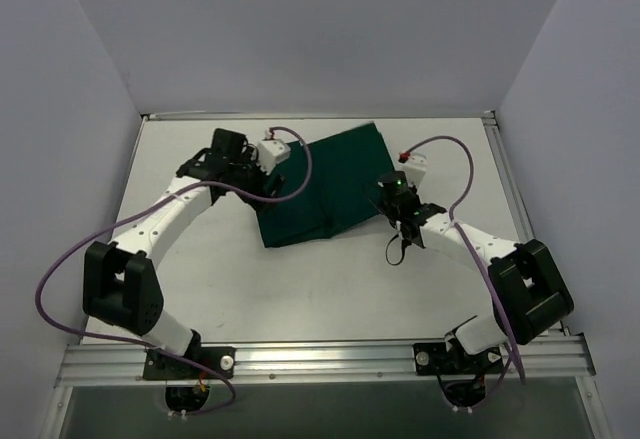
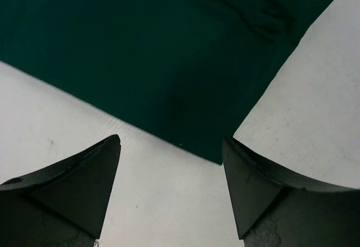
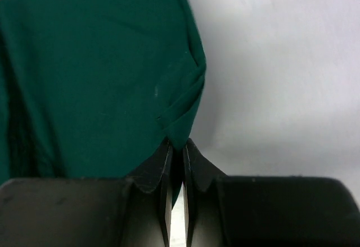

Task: Open and lay out the surgical kit
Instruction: Open the surgical kit at the center of the board.

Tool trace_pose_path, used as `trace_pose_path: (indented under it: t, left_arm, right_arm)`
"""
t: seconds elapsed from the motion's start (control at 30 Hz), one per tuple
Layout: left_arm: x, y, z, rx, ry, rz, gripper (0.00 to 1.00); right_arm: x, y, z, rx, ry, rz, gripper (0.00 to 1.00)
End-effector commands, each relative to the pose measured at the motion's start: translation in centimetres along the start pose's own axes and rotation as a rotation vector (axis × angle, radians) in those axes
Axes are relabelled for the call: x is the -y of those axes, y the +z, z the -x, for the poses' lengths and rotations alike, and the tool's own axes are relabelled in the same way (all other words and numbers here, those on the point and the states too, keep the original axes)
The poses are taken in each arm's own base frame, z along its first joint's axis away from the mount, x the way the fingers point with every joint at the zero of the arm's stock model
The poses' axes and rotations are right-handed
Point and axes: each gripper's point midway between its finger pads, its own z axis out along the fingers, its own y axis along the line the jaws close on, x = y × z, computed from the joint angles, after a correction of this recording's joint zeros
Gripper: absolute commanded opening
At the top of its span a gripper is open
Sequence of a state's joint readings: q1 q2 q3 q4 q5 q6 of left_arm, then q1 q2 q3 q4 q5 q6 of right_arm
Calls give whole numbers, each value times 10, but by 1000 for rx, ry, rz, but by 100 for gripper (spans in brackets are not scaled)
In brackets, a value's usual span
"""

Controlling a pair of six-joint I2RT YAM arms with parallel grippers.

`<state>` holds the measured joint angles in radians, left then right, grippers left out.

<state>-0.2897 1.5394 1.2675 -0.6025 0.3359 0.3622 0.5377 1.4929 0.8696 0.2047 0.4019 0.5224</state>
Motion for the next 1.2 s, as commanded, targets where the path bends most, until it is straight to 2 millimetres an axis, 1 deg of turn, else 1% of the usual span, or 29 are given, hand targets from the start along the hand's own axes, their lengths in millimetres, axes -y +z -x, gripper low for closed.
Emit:
trace_pose_path:
  t: [0.0, 0.03, 0.07, 0.1, 0.13, 0.17, 0.2, 0.23, 0.27, 0.3, 0.33, 0.37, 0.4, 0.47, 0.57, 0.63, 0.67, 0.73, 0.77, 0.83, 0.87, 0.93, 0.97, 1.0, 1.03, 1.07, 1.1, 1.13, 1.17]
  left_arm:
    - [21, 23, 27, -5, 179, 41, 82]
    - [41, 33, 37, -2, 239, 35, 83]
    - [50, 47, 35, -26, 266, 27, 83]
    - [59, 55, 37, -31, 287, 27, 83]
    - [75, 64, 49, -18, 316, 27, 83]
    - [83, 81, 42, -55, 322, 11, 83]
    - [90, 89, 45, -61, 330, 11, 83]
    - [102, 95, 57, -48, 342, 19, 83]
    - [108, 111, 50, -80, 348, 14, 83]
    - [114, 116, 50, -88, 352, 4, 83]
    - [119, 121, 50, -93, 355, -4, 83]
    - [128, 127, 49, -97, 368, -17, 83]
    - [131, 129, 49, -95, 372, -20, 83]
    - [138, 133, 46, -99, 384, -30, 83]
    - [134, 136, 43, -112, 385, -2, 82]
    - [129, 141, 39, -131, 387, 28, 77]
    - [127, 142, 38, -138, 386, 38, 69]
    - [125, 143, 40, -135, 378, 52, 59]
    - [125, 143, 41, -133, 373, 56, 49]
    - [125, 142, 48, -113, 368, 64, 42]
    - [125, 141, 50, -108, 369, 69, 40]
    - [125, 142, 52, -104, 372, 73, 32]
    - [125, 142, 53, -101, 371, 75, 29]
    - [124, 143, 52, -103, 372, 77, 22]
    - [124, 143, 51, -106, 372, 78, 18]
    - [122, 143, 51, -109, 372, 86, 13]
    - [121, 141, 51, -110, 369, 93, 3]
    - [120, 137, 55, -96, 363, 104, 2]
    - [117, 133, 54, -95, 359, 119, 2]
  right_arm:
    - [21, -2, -13, 6, 207, -1, 0]
    - [27, -1, -18, -1, 231, -10, 0]
    - [40, 0, -29, -20, 245, -26, 0]
    - [43, 1, -37, -35, 251, -28, 0]
    - [49, 2, -47, -54, 267, -39, 2]
    - [56, 4, -51, -64, 280, -55, 5]
    - [59, 5, -56, -79, 284, -63, 14]
    - [64, 5, -61, -90, 297, -80, 20]
    - [73, 4, -63, -98, 307, -108, 33]
    - [79, 3, -65, -99, 314, -127, 38]
    - [83, 0, -66, -97, 321, -136, 41]
    - [92, -6, -68, -91, 340, -149, 46]
    - [97, -9, -68, -81, 349, -162, 50]
    - [108, -21, -67, -57, 370, -173, 53]
    - [118, -30, -59, -21, 390, -180, 53]
    - [122, -33, -56, -18, 382, -186, 53]
    - [120, -34, -54, -17, 377, -179, 52]
    - [117, -33, -47, -11, 358, -165, 52]
    - [114, -31, -49, -23, 351, -154, 52]
    - [106, -26, -47, -27, 341, -126, 52]
    - [104, -21, -56, -65, 328, -121, 53]
    - [97, -14, -58, -86, 319, -102, 54]
    - [97, -9, -68, -119, 304, -110, 54]
    - [95, -6, -72, -134, 299, -104, 54]
    - [93, -2, -72, -138, 301, -97, 54]
    - [94, 1, -81, -160, 294, -106, 54]
    - [95, 3, -83, -164, 294, -108, 53]
    - [95, 6, -87, -171, 294, -112, 52]
    - [95, 7, -90, -175, 295, -110, 49]
